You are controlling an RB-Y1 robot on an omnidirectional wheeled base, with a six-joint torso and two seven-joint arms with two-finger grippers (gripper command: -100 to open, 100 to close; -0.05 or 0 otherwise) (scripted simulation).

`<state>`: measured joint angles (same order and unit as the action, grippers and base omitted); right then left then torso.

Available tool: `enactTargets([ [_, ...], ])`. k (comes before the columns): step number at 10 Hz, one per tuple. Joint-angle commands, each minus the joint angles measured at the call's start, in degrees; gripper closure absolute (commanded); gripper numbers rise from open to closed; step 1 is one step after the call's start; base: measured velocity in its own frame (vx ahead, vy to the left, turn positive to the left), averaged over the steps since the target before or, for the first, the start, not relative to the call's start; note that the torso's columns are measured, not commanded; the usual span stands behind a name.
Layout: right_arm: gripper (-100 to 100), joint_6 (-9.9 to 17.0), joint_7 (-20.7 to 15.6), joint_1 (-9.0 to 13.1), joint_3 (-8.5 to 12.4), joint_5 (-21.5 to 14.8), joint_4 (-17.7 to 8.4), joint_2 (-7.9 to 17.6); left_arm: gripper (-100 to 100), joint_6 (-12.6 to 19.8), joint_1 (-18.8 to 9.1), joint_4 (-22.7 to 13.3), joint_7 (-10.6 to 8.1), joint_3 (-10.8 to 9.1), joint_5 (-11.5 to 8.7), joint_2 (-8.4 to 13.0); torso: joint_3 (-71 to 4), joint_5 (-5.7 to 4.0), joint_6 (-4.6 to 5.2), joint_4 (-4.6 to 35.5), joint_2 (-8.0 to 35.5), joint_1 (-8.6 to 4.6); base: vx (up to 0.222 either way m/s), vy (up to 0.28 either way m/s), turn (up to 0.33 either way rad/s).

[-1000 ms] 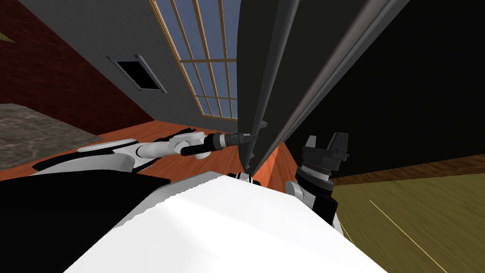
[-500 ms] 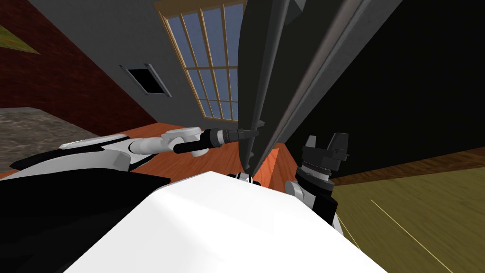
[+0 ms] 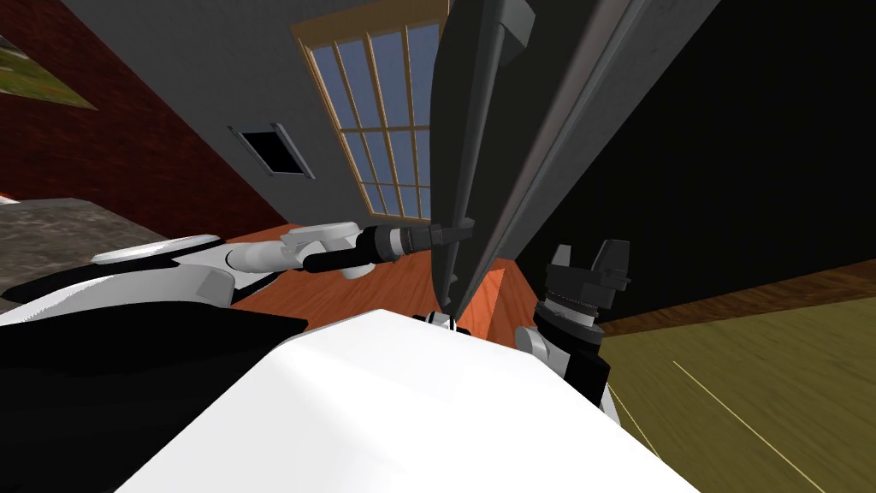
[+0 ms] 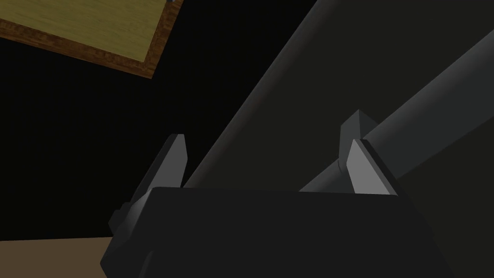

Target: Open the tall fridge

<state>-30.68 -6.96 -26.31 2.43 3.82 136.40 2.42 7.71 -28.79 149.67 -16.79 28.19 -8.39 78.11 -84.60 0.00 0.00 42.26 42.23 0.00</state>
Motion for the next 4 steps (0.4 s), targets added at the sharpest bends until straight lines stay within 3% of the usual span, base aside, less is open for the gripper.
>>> enactTargets([
  [1,0,0.0,0.0,0.0,0.0,0.0,0.0,0.0,0,0.0,0.0,0.0,0.00,0.00,0.0,0.0,0.0,-0.01,0.00,0.0,0.1,-0.02,0.000,0.000,0.000],
  [4,0,0.0,0.0,0.0,0.0,0.0,0.0,0.0,0,0.0,0.0,0.0,0.00,0.00,0.0,0.0,0.0,0.00,0.00,0.0,0.1,0.00,0.000,0.000,0.000],
])
